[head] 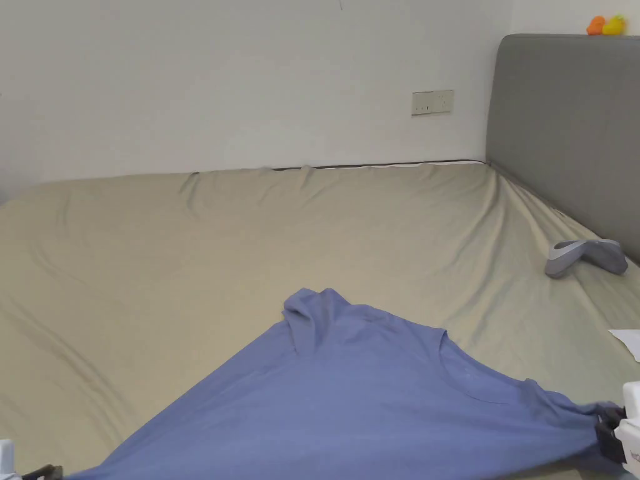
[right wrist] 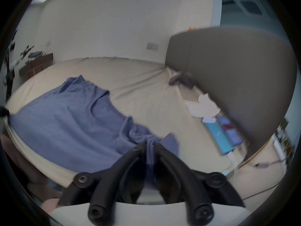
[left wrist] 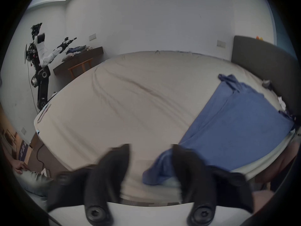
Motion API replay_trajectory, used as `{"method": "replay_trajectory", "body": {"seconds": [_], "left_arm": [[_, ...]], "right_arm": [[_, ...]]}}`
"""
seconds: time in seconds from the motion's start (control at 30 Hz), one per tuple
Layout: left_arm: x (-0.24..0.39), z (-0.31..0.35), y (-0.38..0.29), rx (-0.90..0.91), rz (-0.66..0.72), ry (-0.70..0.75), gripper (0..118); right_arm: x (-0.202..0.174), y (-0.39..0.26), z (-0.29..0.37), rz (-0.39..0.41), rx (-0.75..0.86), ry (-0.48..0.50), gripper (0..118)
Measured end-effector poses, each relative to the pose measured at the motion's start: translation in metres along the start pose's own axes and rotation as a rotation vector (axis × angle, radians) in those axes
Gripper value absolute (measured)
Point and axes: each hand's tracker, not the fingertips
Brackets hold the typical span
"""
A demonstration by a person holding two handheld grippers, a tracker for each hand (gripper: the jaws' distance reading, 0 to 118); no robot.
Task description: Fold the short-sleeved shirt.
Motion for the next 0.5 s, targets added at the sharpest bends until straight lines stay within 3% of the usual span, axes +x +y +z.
{"method": "replay_trajectory", "body": {"seconds": [0.03,0.07,0.1,0.13,0.2,0.23,0.3,0.33,0.37,0.43,0.5], "left_arm": [[0.0,0.004,-0.003,0.005,0.007,-0.007,82],[-0.002,0.01,-0.004,0.015,0.014,-0.02,92],[-0.002,0.019,-0.003,0.047,0.039,-0.059,94],[-0.002,0.027,-0.002,0.068,0.054,-0.08,94],[-0.002,0.054,0.003,0.123,0.096,-0.099,93],[0.0,0.066,0.004,0.142,0.112,-0.103,84],[0.005,0.097,0.003,0.26,0.138,-0.035,21],[0.008,0.105,0.003,0.287,0.137,-0.003,0],[0.011,0.111,0.002,0.292,0.13,0.02,0],[0.007,0.116,-0.005,0.3,0.143,0.005,0],[0.005,0.113,-0.007,0.273,0.102,-0.081,0]], "right_arm": [[0.004,-0.002,0.005,-0.06,0.037,0.066,47],[0.004,-0.003,0.015,-0.094,0.075,0.126,85],[-0.001,-0.002,0.024,-0.078,0.124,0.138,104],[-0.007,0.0,0.033,-0.065,0.149,0.125,111],[-0.022,0.009,0.051,-0.056,0.205,0.116,111],[-0.03,0.013,0.058,-0.054,0.209,0.132,111],[-0.053,0.025,0.073,-0.026,0.241,0.157,95],[-0.067,0.03,0.079,-0.002,0.257,0.195,75],[-0.078,0.034,0.083,0.016,0.278,0.227,27],[-0.104,0.04,0.09,0.05,0.303,0.276,4],[-0.131,0.049,0.098,0.009,0.325,0.318,0]]}}
